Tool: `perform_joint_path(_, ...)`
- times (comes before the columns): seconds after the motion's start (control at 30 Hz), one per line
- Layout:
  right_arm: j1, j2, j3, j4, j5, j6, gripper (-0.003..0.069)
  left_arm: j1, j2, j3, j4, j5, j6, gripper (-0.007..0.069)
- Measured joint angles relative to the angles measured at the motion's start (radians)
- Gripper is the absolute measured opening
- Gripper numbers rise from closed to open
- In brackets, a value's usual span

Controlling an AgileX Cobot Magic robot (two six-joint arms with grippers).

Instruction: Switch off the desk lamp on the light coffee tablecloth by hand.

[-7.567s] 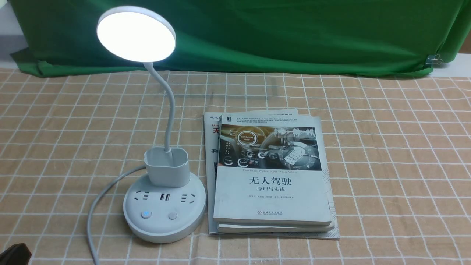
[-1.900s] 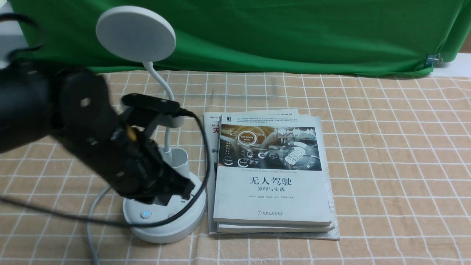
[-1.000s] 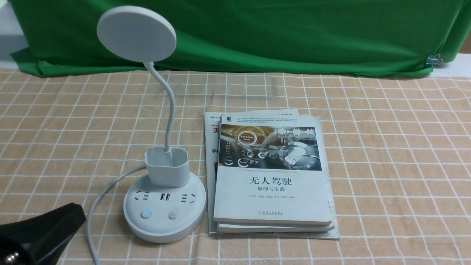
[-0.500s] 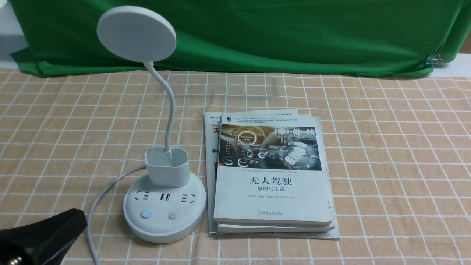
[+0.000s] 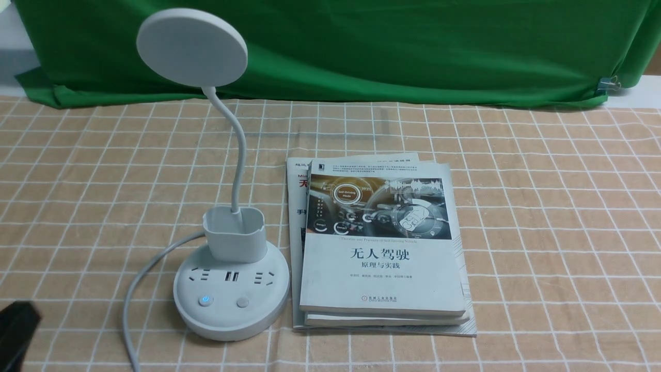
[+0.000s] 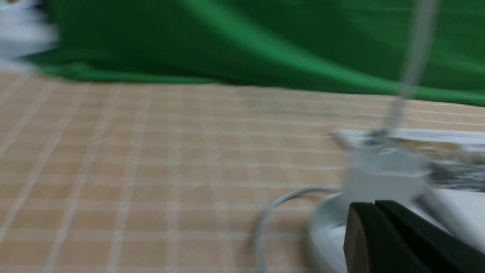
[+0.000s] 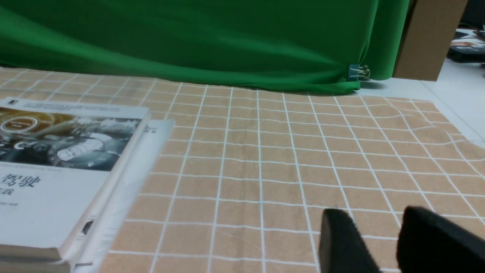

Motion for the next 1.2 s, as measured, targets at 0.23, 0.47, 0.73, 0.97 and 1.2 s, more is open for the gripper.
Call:
perform_joint_path(0.23,0.000,0.000,0.000,0.000,0.000,0.000,0.0242,0.086,-0.052,0.047,-0.012,0.112,-0.074,-0.0003)
perform_joint_path(0.47,0.000,0.000,0.000,0.000,0.000,0.000,0.0242,0.087,-0.053,0.048,-0.013,0.136,-0.091,-0.0003)
perform_joint_path(0.73,0.000,0.000,0.000,0.000,0.000,0.000,0.0242,0.087,-0.053,0.048,-0.015,0.116,-0.091,-0.0003)
perform_joint_path(0.97,0.000,0.000,0.000,0.000,0.000,0.000,0.0242,0.087,-0.053,0.048,-0.015,0.116,-0.093,-0.0003)
perform_joint_path(1.2,0.000,0.000,0.000,0.000,0.000,0.000,0.0242,0.087,-0.053,0.048,-0.015,0.116,-0.093,-0.0003)
